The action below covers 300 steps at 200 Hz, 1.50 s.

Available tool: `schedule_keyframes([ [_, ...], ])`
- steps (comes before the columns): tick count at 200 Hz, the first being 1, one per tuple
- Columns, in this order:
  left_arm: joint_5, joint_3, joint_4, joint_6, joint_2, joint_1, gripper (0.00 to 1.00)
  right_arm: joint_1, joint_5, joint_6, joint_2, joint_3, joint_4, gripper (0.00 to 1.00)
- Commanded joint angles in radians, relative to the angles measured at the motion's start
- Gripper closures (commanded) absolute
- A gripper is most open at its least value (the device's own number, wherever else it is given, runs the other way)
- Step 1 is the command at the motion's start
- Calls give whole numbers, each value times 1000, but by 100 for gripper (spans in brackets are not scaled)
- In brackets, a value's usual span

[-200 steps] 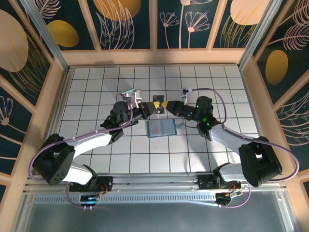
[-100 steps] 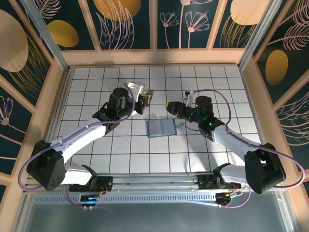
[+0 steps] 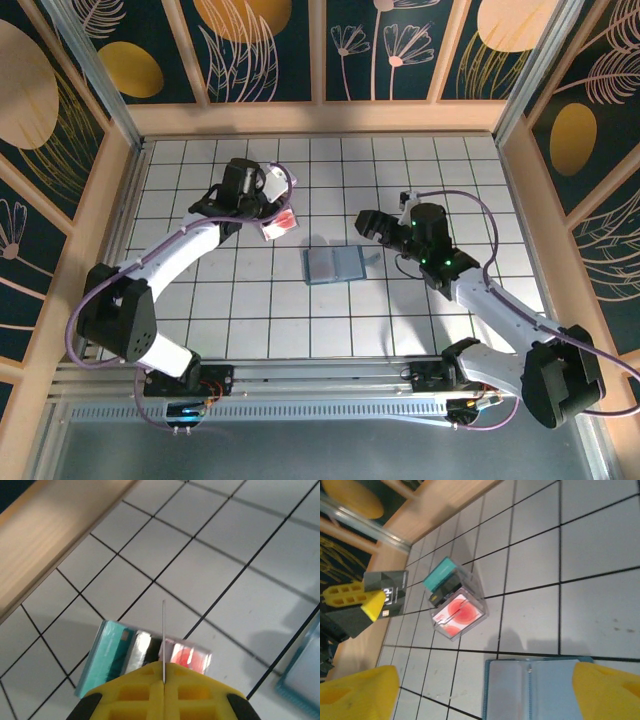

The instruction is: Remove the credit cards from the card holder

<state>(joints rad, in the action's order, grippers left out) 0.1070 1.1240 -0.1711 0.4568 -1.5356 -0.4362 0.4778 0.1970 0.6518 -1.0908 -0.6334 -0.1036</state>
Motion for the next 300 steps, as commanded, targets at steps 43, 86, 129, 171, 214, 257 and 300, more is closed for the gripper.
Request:
schedule_keyframes([
  [43, 120, 105, -119, 250, -114, 97, 100, 3, -115, 4, 11, -39, 98, 2],
  [86, 135, 168, -177, 280, -210, 117, 100, 2, -130, 11, 10, -53, 118, 1],
  [129, 130, 197, -188, 288, -267, 125, 100, 3, -133, 8, 5, -66, 130, 1],
  [171, 135, 247, -226, 299, -314, 135, 100, 3, -134, 10, 6, -64, 141, 1],
  [214, 131, 274, -257, 311, -347, 142, 100, 2, -140, 14, 7, -61, 144, 1],
  [257, 111, 298, -266, 313, -380, 142, 100, 3, -135, 9, 5, -63, 143, 1],
  [300, 108, 318, -264, 305, -404, 142, 97, 2, -131, 11, 8, -60, 142, 1],
])
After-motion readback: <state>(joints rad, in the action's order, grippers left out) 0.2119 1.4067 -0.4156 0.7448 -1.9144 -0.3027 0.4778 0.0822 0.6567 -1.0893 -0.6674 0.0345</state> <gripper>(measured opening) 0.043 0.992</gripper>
